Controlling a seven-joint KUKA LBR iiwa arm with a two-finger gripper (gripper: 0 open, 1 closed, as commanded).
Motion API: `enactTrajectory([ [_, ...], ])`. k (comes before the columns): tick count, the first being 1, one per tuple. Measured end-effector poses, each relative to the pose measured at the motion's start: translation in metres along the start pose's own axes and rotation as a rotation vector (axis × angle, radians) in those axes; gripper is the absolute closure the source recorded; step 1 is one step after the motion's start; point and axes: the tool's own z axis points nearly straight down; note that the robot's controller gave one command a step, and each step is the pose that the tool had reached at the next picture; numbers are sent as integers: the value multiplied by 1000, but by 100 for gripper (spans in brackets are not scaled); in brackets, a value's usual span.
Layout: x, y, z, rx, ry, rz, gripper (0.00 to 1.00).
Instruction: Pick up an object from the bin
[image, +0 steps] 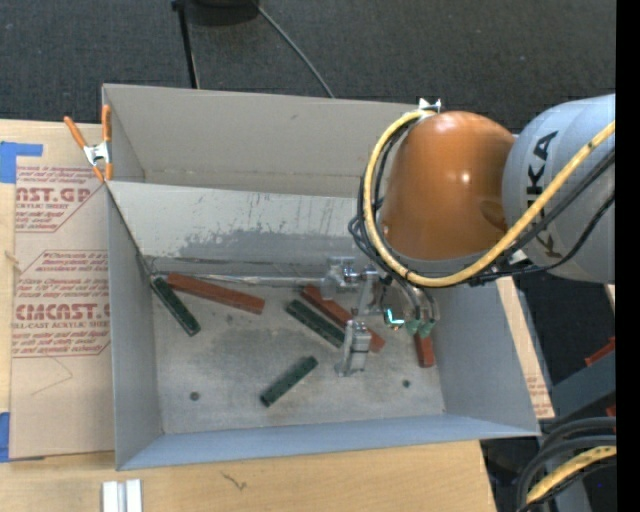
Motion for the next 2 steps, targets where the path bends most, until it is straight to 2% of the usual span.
enactTrajectory([
  [1, -1, 0, -3, -1, -7, 1, 0],
  [2, 0, -6, 42, -2, -15, 27, 0],
])
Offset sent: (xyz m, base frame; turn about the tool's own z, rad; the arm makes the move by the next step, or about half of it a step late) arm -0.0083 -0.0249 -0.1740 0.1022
